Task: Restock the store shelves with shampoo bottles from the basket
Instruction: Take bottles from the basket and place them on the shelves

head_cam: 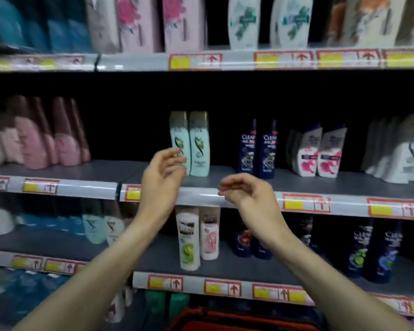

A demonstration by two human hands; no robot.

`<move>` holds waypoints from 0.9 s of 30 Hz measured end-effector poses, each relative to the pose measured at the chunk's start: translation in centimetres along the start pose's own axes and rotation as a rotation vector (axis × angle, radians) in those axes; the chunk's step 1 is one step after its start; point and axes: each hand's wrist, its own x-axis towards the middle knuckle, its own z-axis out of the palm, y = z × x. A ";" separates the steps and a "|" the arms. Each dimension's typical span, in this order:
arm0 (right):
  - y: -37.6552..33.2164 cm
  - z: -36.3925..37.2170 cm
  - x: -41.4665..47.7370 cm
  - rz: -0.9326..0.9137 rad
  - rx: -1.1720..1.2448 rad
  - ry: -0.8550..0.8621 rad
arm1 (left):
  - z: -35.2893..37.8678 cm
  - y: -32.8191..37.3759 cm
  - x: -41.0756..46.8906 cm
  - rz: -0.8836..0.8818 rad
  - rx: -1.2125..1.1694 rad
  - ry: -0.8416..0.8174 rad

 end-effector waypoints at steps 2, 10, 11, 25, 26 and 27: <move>-0.7 1.4 3.7 -0.002 -0.059 0.004 | -1.5 -1.2 4.0 -0.126 -0.020 0.052; 3.0 5.0 15.2 0.352 -0.167 -0.093 | -1.8 -5.6 13.6 -0.586 -0.055 -0.164; 3.3 5.4 16.0 0.364 -0.148 -0.106 | -1.6 -5.8 14.5 -0.595 -0.045 -0.203; 5.5 7.0 18.5 0.299 0.071 -0.261 | -0.2 -7.4 15.5 -0.577 -0.051 -0.411; 5.6 7.0 18.6 0.287 0.085 -0.269 | -0.2 -7.5 15.5 -0.579 -0.048 -0.392; 5.7 7.0 18.5 0.290 0.104 -0.276 | -0.3 -7.5 15.4 -0.585 -0.041 -0.368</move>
